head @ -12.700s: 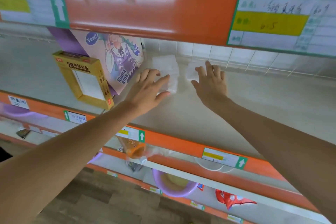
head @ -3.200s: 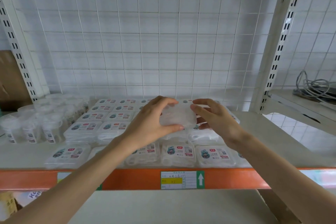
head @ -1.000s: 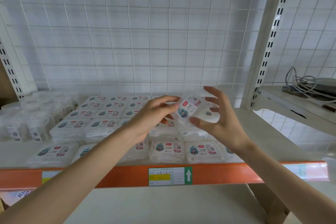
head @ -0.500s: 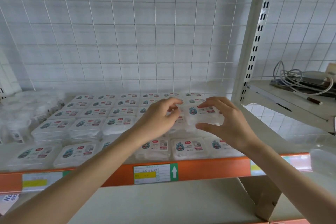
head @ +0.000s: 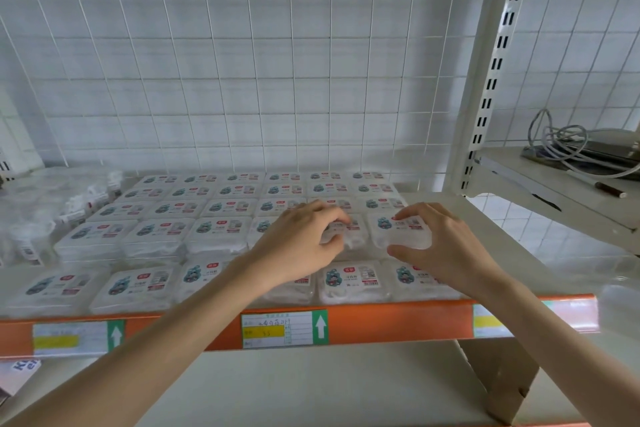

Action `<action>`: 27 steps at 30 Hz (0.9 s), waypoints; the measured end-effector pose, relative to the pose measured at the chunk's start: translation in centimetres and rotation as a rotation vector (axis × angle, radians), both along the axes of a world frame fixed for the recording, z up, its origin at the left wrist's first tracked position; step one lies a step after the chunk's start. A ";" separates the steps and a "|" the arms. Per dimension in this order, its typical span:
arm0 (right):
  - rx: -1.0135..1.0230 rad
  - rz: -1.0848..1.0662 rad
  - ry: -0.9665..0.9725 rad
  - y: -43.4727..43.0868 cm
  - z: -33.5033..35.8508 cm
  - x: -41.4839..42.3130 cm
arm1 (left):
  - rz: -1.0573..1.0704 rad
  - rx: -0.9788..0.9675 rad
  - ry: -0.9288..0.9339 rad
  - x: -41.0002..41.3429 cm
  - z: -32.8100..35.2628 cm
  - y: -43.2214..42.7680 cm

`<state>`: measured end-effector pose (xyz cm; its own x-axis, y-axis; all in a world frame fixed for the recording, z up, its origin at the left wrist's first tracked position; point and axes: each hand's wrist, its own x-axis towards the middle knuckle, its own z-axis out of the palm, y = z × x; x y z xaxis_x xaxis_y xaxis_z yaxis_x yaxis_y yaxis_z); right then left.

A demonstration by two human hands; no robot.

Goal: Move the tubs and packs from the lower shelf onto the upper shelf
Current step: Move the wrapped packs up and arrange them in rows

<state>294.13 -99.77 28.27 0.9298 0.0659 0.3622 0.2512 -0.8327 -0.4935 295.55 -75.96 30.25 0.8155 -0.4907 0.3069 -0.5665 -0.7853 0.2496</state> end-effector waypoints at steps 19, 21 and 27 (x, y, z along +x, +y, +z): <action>-0.203 0.041 -0.056 1.2 0.8 -0.4 | 0.112 0.099 0.013 -2.8 -0.1 -1.5; -0.193 0.053 -0.093 1.6 1.1 -0.8 | 0.132 0.090 -0.001 -3.5 -0.2 -1.3; -0.228 0.114 -0.141 3.1 1.3 -3.1 | 0.163 0.103 -0.011 -5.7 -0.2 0.5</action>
<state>291.03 -96.65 29.61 0.8535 0.2614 0.4508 0.4021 -0.8807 -0.2505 289.89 -75.51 30.04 0.8833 -0.3821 0.2715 -0.4324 -0.8878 0.1575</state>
